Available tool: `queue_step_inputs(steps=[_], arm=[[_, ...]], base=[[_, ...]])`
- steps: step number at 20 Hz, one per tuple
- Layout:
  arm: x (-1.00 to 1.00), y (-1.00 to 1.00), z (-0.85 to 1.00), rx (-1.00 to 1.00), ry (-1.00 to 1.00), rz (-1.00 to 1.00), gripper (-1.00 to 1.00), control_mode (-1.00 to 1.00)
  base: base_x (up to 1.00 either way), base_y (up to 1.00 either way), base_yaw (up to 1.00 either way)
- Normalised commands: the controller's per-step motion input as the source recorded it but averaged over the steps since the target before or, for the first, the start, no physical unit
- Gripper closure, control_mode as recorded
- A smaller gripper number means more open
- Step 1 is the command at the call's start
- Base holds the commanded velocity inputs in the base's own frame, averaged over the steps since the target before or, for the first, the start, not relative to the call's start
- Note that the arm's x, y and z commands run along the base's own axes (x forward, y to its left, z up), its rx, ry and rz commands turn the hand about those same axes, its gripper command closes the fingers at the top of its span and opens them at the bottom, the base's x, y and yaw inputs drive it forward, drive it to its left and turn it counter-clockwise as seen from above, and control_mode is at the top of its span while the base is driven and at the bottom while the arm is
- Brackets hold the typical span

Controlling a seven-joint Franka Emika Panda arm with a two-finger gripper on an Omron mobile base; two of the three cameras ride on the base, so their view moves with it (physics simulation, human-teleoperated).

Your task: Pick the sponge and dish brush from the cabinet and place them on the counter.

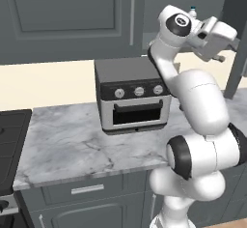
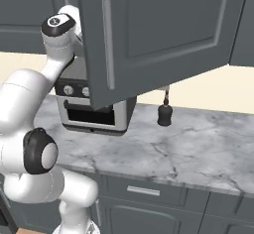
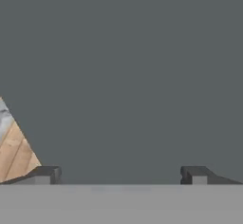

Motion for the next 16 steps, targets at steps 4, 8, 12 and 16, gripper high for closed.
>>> queue_step_inputs(steps=[4, 8, 12, 16], arm=[[0.0, -0.42, 0.0, 0.0, -0.2, 0.12, -1.0, -1.0], [0.03, -0.5, -0.01, 0.0, -0.21, 0.14, -1.0, -1.0], [0.08, -0.57, -0.07, 0.0, -0.2, 0.16, -1.0, -1.0], [0.02, -0.58, -0.21, -0.02, -0.15, 0.21, -1.0, -1.0]], base=[[0.0, 0.0, 0.0], [0.0, 0.0, 0.0], [0.0, 0.0, 0.0], [0.0, 0.0, 0.0]])
